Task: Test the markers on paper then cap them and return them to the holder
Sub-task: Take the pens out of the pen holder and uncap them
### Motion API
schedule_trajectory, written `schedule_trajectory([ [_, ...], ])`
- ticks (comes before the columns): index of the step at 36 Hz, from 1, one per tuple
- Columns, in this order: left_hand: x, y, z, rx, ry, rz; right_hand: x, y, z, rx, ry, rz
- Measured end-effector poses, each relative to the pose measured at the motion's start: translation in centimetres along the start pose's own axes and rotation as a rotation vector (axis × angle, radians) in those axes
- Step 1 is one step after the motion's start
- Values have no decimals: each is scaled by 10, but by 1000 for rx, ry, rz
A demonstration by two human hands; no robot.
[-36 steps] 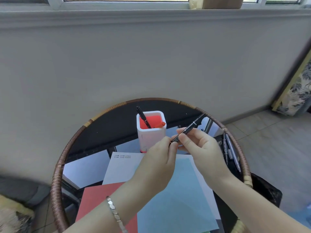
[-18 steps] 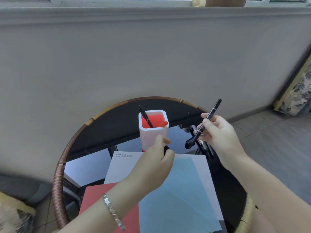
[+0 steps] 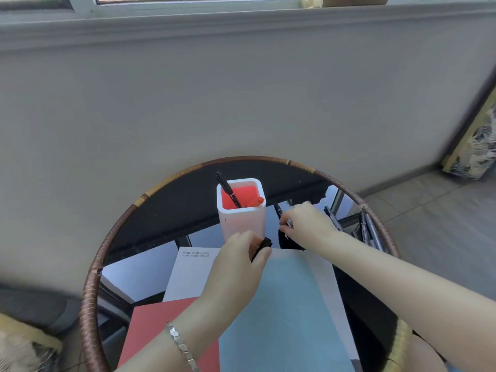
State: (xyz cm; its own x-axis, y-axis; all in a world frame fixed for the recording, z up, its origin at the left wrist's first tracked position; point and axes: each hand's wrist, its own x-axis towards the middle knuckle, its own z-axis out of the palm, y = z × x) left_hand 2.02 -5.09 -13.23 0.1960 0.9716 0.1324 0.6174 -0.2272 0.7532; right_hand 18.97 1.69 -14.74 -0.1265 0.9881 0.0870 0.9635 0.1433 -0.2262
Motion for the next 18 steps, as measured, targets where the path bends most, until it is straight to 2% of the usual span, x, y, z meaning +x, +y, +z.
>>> schedule_trajectory([
  [5, 16, 5, 27, 201, -54, -5, -7, 20, 0, -46, -27, -10],
  [11, 40, 17, 63, 388, -152, -7, -14, 36, -2, 67, -12, 21],
  [18, 46, 14, 70, 385, -207, -6, -20, 28, -24, 260, 70, 33],
])
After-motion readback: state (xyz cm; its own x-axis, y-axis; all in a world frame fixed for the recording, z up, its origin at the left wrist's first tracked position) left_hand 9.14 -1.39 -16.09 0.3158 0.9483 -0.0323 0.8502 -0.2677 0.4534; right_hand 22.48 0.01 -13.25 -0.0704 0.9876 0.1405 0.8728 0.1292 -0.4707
